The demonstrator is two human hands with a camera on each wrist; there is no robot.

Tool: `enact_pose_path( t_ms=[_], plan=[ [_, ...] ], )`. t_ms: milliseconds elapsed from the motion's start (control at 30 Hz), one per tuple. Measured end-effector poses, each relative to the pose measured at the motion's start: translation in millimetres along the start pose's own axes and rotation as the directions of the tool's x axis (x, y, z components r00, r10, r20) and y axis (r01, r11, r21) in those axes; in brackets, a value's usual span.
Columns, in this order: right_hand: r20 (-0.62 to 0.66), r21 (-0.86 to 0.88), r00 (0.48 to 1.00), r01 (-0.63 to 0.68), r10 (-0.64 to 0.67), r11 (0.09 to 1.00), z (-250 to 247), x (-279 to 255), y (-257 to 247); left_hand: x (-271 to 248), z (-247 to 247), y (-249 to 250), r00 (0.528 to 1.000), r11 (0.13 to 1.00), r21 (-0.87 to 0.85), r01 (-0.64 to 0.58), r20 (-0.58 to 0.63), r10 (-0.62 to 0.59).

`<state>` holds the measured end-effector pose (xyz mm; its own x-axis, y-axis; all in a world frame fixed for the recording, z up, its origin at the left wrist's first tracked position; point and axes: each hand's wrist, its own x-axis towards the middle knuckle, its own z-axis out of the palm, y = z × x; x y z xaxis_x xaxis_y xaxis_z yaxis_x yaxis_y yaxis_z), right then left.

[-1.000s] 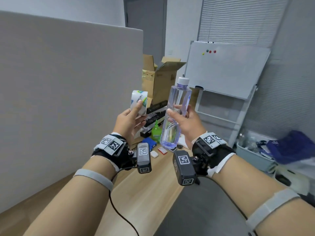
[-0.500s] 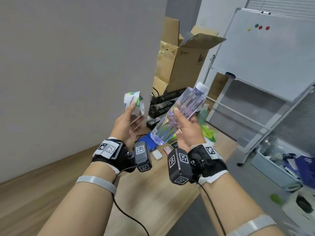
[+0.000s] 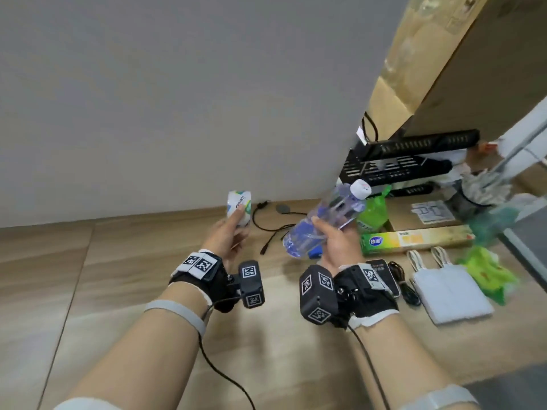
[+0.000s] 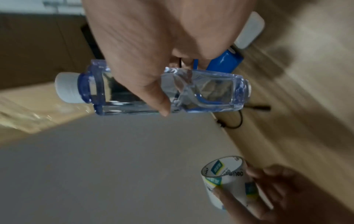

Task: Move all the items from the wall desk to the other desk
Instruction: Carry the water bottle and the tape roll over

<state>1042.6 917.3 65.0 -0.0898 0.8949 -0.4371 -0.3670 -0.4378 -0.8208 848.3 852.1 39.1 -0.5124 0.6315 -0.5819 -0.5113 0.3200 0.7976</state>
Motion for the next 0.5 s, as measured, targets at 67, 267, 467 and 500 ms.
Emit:
enact_pose_path(
  t_ms=[67,267,467,500],
  plan=[
    [0.005,-0.158,1.000,-0.029,0.030,0.987,-5.6,17.8,11.3,14.0,-4.8,-19.1,0.997,0.998,0.047,0.048,-0.070,-0.045],
    [0.151,-0.432,0.987,0.014,0.057,0.902,-5.1,54.8,33.5,38.4,-12.9,-56.7,0.978,0.984,0.146,0.103,-0.194,-0.074],
    [0.174,-0.550,0.981,0.026,0.084,0.834,-2.2,78.8,49.2,62.4,-16.9,-74.7,0.953,0.922,0.364,0.133,-0.304,-0.017],
    [0.175,-0.560,0.981,0.028,0.085,0.828,-2.7,81.5,50.3,67.1,-16.2,-76.7,0.951,0.916,0.377,0.137,-0.309,-0.015]
  ],
)
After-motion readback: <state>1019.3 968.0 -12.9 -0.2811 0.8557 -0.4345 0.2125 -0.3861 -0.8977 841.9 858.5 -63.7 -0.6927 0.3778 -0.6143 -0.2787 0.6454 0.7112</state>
